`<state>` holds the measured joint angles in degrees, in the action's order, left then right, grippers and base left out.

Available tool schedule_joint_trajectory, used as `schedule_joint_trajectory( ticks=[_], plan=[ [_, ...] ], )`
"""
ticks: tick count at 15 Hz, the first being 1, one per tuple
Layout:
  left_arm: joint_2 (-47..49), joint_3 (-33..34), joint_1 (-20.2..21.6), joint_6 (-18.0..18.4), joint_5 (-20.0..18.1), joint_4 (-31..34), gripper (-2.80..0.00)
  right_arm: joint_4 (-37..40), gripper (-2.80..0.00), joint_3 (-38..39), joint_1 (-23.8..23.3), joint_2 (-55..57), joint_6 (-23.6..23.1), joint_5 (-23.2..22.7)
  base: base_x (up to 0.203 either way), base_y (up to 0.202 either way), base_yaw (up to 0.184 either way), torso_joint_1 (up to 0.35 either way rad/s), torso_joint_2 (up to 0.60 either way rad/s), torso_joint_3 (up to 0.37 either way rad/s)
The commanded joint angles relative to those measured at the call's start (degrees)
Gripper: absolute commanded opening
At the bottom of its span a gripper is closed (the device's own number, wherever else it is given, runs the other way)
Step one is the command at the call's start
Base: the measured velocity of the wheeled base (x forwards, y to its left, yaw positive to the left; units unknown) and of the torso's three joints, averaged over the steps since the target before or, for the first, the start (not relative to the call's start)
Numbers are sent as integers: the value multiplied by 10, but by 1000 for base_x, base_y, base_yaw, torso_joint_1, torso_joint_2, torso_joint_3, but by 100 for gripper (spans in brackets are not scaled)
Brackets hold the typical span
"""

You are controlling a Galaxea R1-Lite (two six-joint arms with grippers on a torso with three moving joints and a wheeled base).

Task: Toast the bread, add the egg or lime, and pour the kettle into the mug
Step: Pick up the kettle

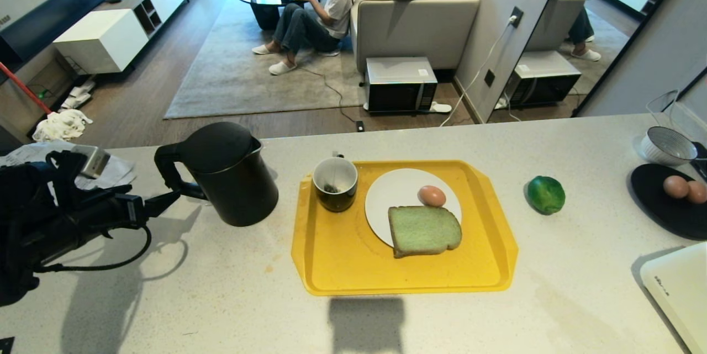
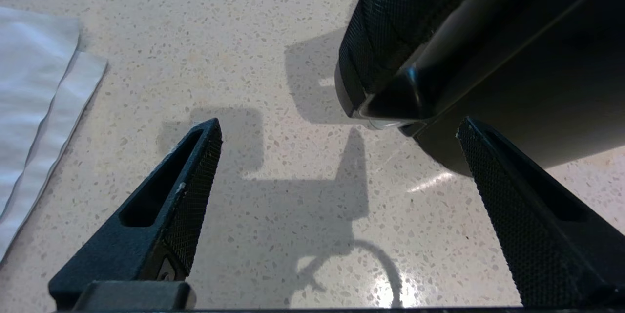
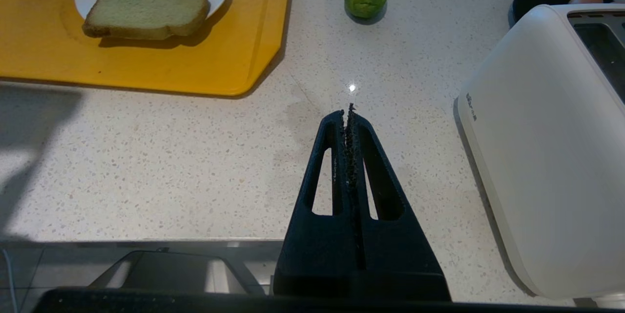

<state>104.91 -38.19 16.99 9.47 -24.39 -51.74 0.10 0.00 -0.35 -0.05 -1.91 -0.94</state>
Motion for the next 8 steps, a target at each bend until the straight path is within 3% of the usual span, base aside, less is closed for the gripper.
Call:
schedule_joint_trajectory(
  ticks=[1, 8],
  plan=[
    [13, -17, -1, 1, -1, 4, 0, 0, -280, 1, 0, 0, 0, 0, 0, 0, 0, 0, 0, 0],
    [66, -86, -2, 1, -1, 7, 0, 0, -280, 1, 0, 0, -1, 0, 0, 0, 0, 0, 0, 0]
  ],
)
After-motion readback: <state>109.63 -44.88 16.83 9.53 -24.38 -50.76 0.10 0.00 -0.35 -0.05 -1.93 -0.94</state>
